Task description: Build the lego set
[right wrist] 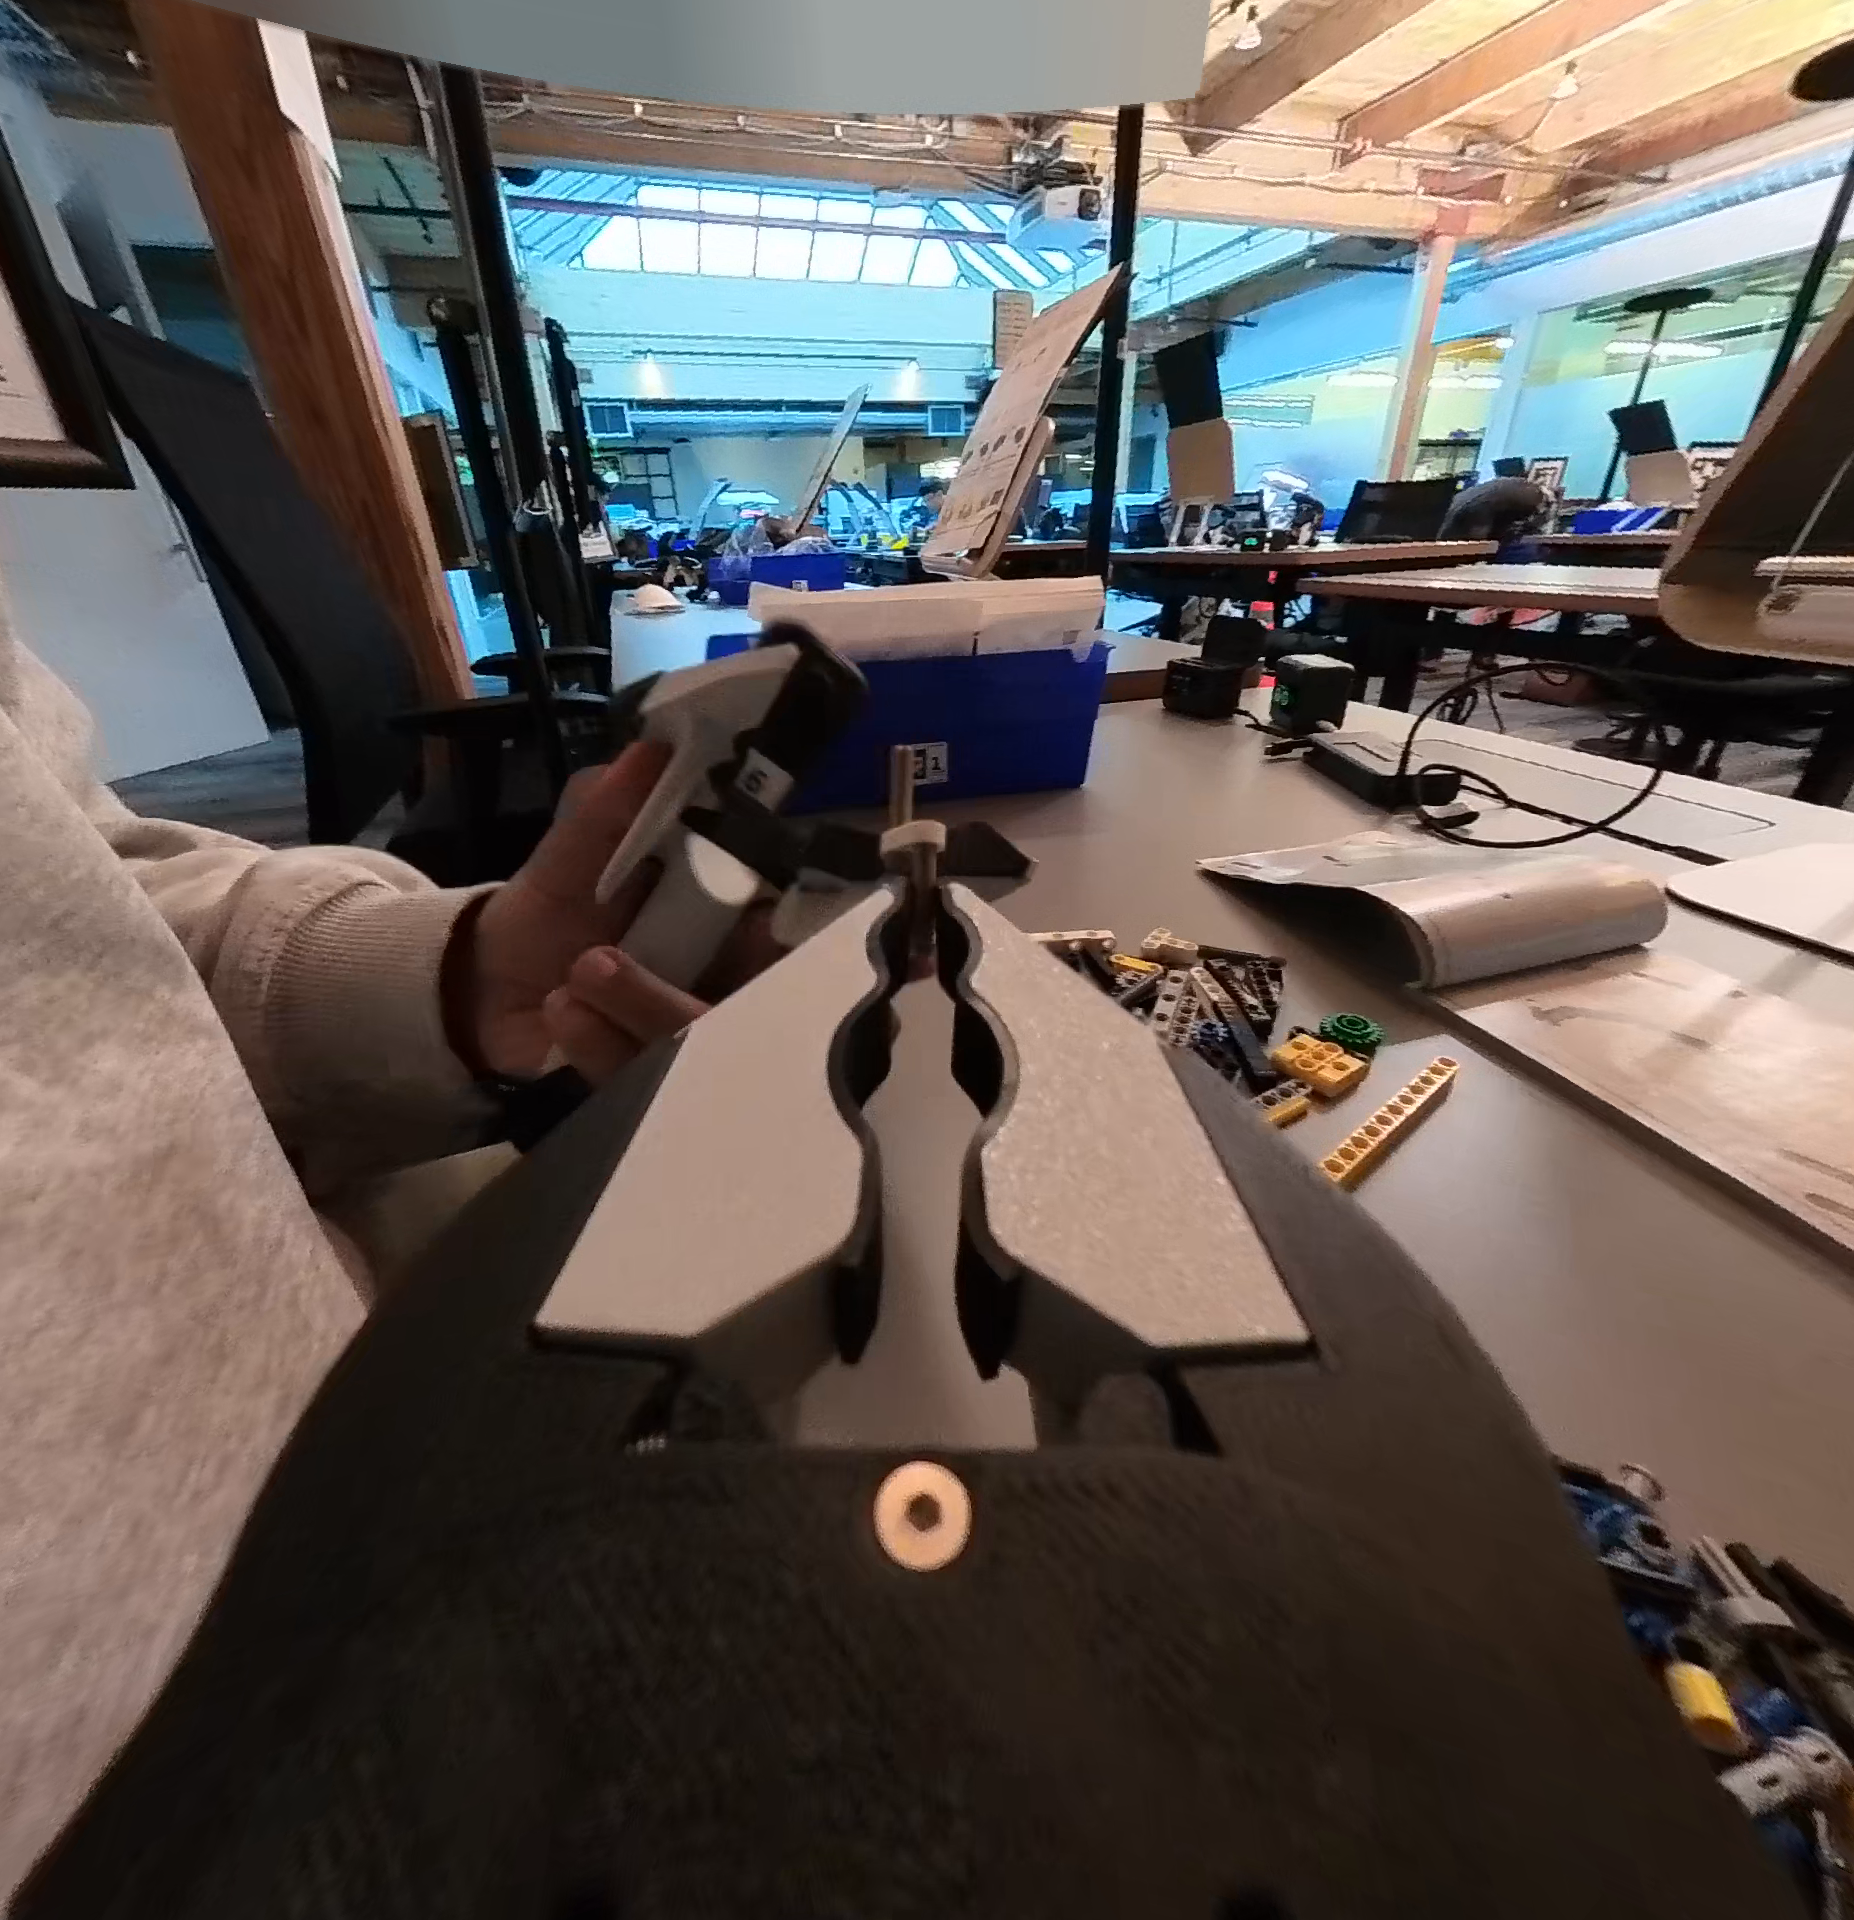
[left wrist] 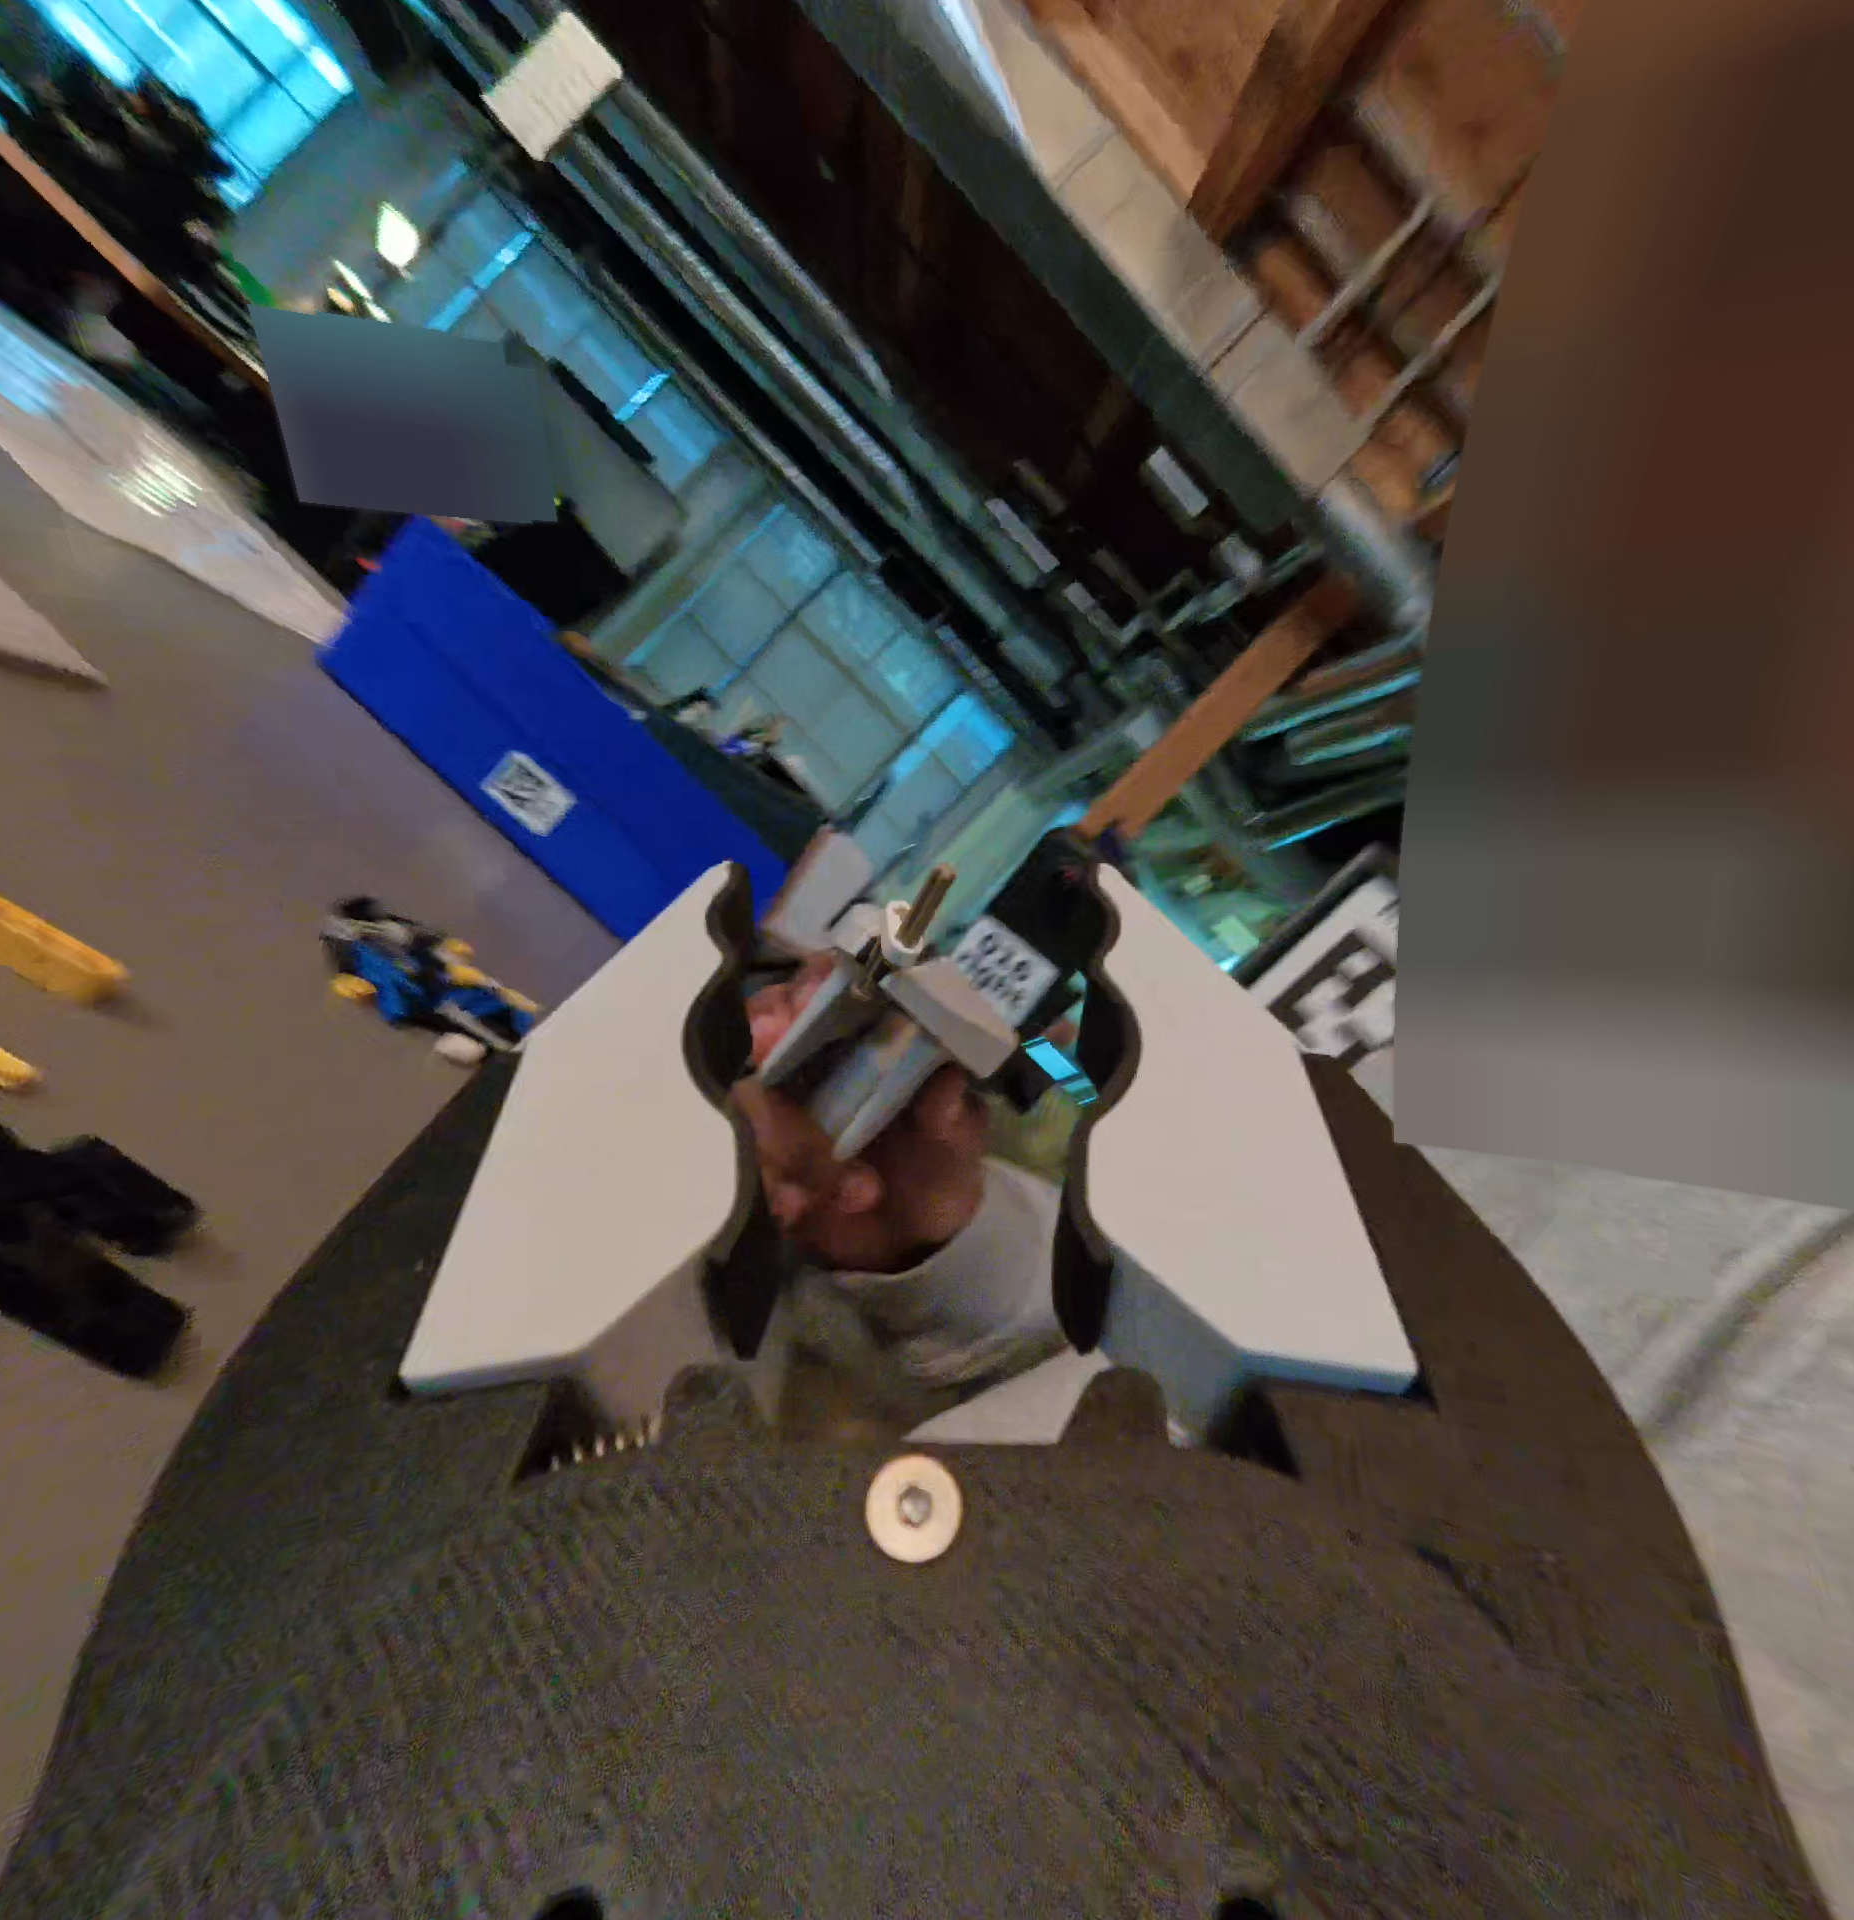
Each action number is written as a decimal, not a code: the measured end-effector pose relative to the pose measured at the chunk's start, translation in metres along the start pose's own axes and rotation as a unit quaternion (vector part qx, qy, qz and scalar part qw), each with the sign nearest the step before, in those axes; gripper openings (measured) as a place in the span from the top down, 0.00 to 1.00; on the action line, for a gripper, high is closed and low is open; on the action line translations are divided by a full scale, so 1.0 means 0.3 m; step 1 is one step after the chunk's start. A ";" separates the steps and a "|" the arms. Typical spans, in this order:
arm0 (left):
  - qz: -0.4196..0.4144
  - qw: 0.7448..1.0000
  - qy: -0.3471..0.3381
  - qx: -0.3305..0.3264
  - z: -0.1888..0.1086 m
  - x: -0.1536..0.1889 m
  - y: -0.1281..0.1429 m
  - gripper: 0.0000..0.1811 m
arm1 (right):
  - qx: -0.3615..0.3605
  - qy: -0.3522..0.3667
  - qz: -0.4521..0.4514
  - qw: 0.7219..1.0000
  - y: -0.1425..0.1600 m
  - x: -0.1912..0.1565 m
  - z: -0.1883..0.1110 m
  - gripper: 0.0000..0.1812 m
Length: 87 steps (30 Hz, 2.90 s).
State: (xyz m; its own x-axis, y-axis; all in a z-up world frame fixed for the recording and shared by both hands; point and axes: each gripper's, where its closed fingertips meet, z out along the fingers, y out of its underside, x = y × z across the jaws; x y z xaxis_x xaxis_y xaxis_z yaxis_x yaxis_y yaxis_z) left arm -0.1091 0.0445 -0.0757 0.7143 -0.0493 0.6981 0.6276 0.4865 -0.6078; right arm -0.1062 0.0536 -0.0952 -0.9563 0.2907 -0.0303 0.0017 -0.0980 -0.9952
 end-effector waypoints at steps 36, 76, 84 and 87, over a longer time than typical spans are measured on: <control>0.626 0.736 -0.237 -0.104 0.018 -0.039 0.070 0.88 | 0.007 -0.056 0.099 0.993 -0.016 -0.009 -0.007 0.99; 0.576 0.788 -0.210 -0.053 0.019 0.013 0.044 0.91 | 0.100 -0.093 0.069 0.988 -0.114 -0.047 -0.044 1.00; 0.574 0.798 -0.181 -0.040 0.023 0.049 0.049 0.90 | 0.093 -0.081 0.053 0.991 -0.110 -0.040 -0.043 0.99; 0.557 0.812 -0.167 -0.040 0.026 0.055 0.055 0.90 | 0.079 -0.071 0.036 0.994 -0.095 -0.040 -0.036 0.99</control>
State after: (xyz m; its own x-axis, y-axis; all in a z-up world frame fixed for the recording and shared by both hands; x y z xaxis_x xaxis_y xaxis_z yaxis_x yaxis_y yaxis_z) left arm -0.0893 0.0586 -0.0713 0.7370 0.6289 -0.2476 -0.3237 0.0069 -0.9461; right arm -0.0917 0.0632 -0.0675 -0.9870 0.1420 -0.0754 0.0355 -0.2652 -0.9635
